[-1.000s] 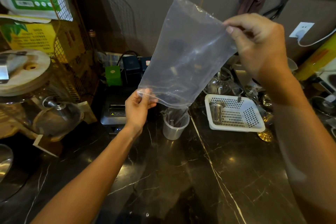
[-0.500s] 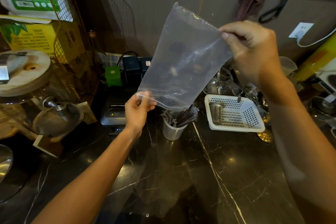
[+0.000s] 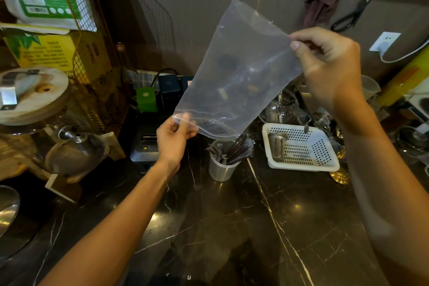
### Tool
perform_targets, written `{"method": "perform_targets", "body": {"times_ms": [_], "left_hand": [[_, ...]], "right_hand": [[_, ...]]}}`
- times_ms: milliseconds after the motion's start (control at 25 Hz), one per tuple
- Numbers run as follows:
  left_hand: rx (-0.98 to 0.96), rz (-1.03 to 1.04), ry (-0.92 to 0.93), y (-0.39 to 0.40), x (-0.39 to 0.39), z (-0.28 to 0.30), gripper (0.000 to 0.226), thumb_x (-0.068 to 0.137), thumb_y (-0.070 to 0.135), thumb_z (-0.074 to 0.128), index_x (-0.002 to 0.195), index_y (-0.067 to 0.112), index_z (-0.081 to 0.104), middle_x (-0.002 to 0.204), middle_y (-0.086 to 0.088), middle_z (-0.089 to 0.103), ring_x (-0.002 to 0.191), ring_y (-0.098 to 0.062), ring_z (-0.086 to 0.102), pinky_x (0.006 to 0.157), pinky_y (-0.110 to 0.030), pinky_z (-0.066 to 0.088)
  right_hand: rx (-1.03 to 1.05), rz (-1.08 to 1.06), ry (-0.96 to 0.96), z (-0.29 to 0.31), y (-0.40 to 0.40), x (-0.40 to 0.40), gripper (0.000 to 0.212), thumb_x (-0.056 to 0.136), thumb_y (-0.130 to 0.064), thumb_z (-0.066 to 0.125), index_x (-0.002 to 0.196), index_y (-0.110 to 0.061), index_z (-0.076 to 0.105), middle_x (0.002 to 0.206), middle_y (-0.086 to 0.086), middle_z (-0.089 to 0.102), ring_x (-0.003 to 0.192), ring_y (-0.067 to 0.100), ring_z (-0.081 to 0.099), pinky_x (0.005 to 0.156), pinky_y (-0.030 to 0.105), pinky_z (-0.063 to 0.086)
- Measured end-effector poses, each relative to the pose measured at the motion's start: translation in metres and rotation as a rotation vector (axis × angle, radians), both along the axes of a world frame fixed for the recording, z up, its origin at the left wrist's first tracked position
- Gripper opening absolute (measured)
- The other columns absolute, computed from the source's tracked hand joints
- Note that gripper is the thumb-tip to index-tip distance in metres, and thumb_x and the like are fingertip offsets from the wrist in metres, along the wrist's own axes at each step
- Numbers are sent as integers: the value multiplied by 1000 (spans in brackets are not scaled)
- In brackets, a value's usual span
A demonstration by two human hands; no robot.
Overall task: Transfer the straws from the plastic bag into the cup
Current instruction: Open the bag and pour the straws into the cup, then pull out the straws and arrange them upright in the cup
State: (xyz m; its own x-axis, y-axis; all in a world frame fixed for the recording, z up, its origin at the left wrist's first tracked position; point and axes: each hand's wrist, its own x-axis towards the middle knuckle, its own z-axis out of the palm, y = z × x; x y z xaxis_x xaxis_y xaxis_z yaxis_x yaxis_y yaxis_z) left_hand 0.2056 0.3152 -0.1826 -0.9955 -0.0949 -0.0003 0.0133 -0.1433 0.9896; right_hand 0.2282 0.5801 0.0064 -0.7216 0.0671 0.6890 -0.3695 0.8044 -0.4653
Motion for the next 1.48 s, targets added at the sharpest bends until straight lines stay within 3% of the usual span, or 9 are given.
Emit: {"method": "perform_targets", "body": {"times_ms": [160,320,440,720,920,1080,1200,1360,1480], "left_hand": [[0,40,16,-5,-3,8,23,104,20,61,86,15,74,85,-2,78,86,-16,74,89,-38,60],[82,-25,28,-7,4,22,31,108,31,52,96,17,77,92,-3,81,86,-17,78,81,-32,65],[130,-93,2,-1,17,29,48,106,50,48,105,11,76,100,-11,81,90,-24,79,73,-27,63],[2,-342,33,52,54,17,20,94,4,71,112,12,70,93,-4,80,91,-22,79,77,-36,66],[-11,-470,-71,116,83,-9,26,92,-6,70,117,0,66,86,-5,77,76,-10,78,67,-25,64],[-73,-609,-175,162,108,-43,24,93,-6,69,115,1,65,87,-17,71,73,-14,76,65,-26,64],[-179,-649,-264,187,125,-72,22,93,-3,71,115,-1,67,91,-21,73,77,-21,75,63,-26,64],[-257,-704,-376,210,136,-108,17,96,6,70,113,2,70,98,-21,76,89,-28,75,76,-39,66],[-305,-751,-454,219,137,-124,18,98,9,70,115,4,71,108,-23,76,100,-33,74,91,-47,62]], "right_hand": [[-137,-51,-29,-6,12,1,22,101,-16,63,116,-12,78,100,-5,73,83,-14,61,81,13,50],[-205,-123,-78,-16,27,8,21,100,-17,65,115,-15,78,91,-8,71,74,-15,62,74,8,49],[-287,-150,-163,-33,43,25,18,101,-18,64,114,-20,77,95,-6,73,82,-5,67,77,16,54],[-694,-250,-300,-108,107,101,19,97,-14,71,89,-30,79,75,-20,77,71,-8,72,62,8,53],[-947,-460,-453,-175,175,179,17,91,-7,76,83,-22,80,75,-5,76,71,10,70,70,29,57],[-1023,-640,-489,-219,195,235,15,90,-8,75,80,-19,78,65,-7,72,54,-1,64,52,14,51],[-1060,-737,-542,-249,205,264,16,92,-5,72,81,-16,76,71,1,70,59,7,64,56,22,53],[-1073,-841,-631,-282,217,290,14,99,-4,65,91,-7,76,83,11,68,75,19,59,73,33,51],[-1078,-877,-681,-295,222,301,21,100,-4,65,83,-12,74,81,5,69,75,16,61,70,30,53]]}}
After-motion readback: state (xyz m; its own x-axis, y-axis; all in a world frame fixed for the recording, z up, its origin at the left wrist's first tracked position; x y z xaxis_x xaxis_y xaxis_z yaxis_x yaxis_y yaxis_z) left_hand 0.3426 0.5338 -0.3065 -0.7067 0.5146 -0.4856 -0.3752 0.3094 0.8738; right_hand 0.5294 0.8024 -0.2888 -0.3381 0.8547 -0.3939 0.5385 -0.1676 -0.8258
